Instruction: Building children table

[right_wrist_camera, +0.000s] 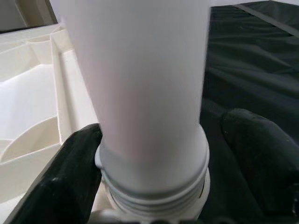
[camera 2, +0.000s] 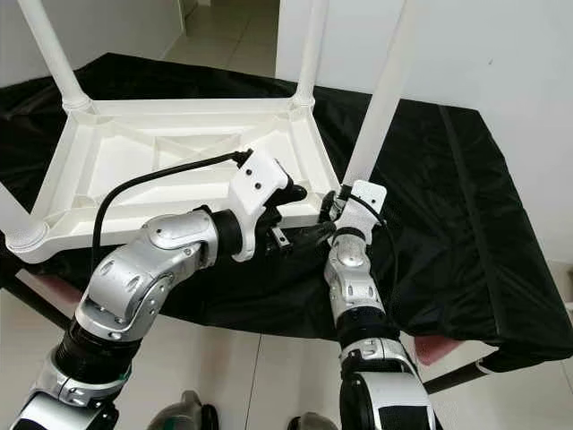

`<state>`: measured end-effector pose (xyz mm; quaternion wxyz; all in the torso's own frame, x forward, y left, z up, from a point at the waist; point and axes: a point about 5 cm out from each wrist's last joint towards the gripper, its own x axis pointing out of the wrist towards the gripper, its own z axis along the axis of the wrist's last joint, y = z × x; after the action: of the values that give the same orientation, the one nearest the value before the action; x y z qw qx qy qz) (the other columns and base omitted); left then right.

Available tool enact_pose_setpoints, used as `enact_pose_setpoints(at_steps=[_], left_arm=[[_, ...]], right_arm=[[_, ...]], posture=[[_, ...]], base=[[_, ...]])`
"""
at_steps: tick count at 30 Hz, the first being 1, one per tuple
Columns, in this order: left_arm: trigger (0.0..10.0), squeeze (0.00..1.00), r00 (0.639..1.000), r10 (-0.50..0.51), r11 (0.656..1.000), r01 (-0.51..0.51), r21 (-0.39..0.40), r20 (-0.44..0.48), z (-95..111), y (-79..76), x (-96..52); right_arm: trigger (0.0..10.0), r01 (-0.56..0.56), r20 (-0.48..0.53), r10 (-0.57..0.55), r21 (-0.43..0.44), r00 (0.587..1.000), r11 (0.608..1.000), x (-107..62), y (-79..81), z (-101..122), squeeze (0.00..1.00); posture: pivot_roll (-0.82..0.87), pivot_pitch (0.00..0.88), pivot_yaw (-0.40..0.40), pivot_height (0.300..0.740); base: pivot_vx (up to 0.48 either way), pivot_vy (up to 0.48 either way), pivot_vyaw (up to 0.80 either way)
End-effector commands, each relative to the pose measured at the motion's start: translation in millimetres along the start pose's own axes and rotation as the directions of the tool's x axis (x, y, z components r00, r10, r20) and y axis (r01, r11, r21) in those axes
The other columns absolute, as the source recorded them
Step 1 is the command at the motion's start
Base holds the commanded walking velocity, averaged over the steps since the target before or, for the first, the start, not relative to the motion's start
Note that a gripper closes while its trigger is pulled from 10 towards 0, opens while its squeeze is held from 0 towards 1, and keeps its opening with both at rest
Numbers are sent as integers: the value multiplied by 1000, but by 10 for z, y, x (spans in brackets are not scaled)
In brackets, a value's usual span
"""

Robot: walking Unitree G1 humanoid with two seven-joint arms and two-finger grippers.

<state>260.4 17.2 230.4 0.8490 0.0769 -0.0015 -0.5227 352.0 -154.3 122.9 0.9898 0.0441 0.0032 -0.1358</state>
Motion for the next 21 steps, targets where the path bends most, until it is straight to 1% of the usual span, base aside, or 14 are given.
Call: enact_pose_setpoints(at_steps=[1, 5, 6, 7, 8, 9, 10, 12, 13, 14, 15, 18, 19, 21], left_arm=[[10000, 0, 999, 49, 999, -49, 12, 5, 11, 2, -8], [10000, 0, 998, 57, 998, -57, 11, 9, 19, 14, -11], [10000, 0, 998, 57, 998, -57, 11, 9, 19, 14, -11], [10000, 0, 998, 62, 998, -62, 11, 11, 21, 22, -13], [10000, 0, 998, 67, 998, -67, 13, 12, 23, 29, -15], [10000, 0, 998, 67, 998, -67, 13, 12, 23, 29, -15], [10000, 0, 997, 71, 997, -71, 14, 13, 25, 36, -16], [10000, 0, 997, 70, 997, -71, 14, 14, 28, 37, -16], [10000, 0, 997, 70, 997, -71, 14, 14, 28, 37, -16], [10000, 0, 997, 71, 997, -71, 15, 14, 30, 42, -16], [10000, 0, 997, 72, 997, -72, 15, 14, 31, 46, -16], [10000, 0, 997, 72, 997, -73, 17, 14, 32, 50, -17], [10000, 0, 997, 73, 997, -73, 17, 15, 34, 54, -18], [10000, 0, 997, 73, 997, -73, 17, 15, 34, 54, -18]], right_arm=[[10000, -24, 34, 23, 32, 999, 999, 23, -134, 44, 1000], [10000, -102, 73, 101, 15, 992, 995, 51, -207, 107, 1000], [10000, -102, 73, 101, 15, 992, 995, 51, -207, 107, 1000], [10000, -137, 75, 137, -7, 988, 991, 71, -244, 124, 0], [10000, -167, 77, 167, -10, 983, 986, 99, -298, 152, 0], [10000, -167, 77, 167, -10, 983, 986, 99, -298, 152, 0], [10000, -217, 86, 219, -23, 972, 976, 141, -370, 207, 0], [10000, -269, 96, 273, -47, 957, 962, 167, -409, 258, 0], [10000, -269, 96, 273, -47, 957, 962, 167, -409, 258, 0], [10000, -324, 100, 329, -65, 939, 944, 187, -435, 300, 0], [10000, -346, 101, 351, -72, 931, 936, 194, -445, 316, 0], [10000, -379, 100, 385, -77, 918, 922, 207, -461, 336, 0], [10000, -418, 95, 425, -89, 900, 904, 219, -467, 354, 0], [10000, -418, 95, 425, -89, 900, 904, 219, -467, 354, 0]], posture=[[65, 7, -58, 740], [67, 10, -60, 740], [67, 10, -60, 740], [64, 15, -59, 740], [63, 17, -58, 740], [63, 17, -58, 740], [63, 17, -58, 740], [61, 16, -55, 740], [61, 16, -55, 740], [61, 15, -54, 740], [61, 15, -54, 740], [60, 13, -52, 740], [62, 11, -50, 740], [62, 11, -50, 740]], base=[[0, 0, 0], [0, 0, 0], [0, 0, 0], [0, 0, 0], [0, 0, 0], [0, 0, 0], [0, 0, 0], [0, 0, 0], [0, 0, 0], [0, 0, 0], [0, 0, 0], [0, 0, 0], [0, 0, 0], [0, 0, 0]])
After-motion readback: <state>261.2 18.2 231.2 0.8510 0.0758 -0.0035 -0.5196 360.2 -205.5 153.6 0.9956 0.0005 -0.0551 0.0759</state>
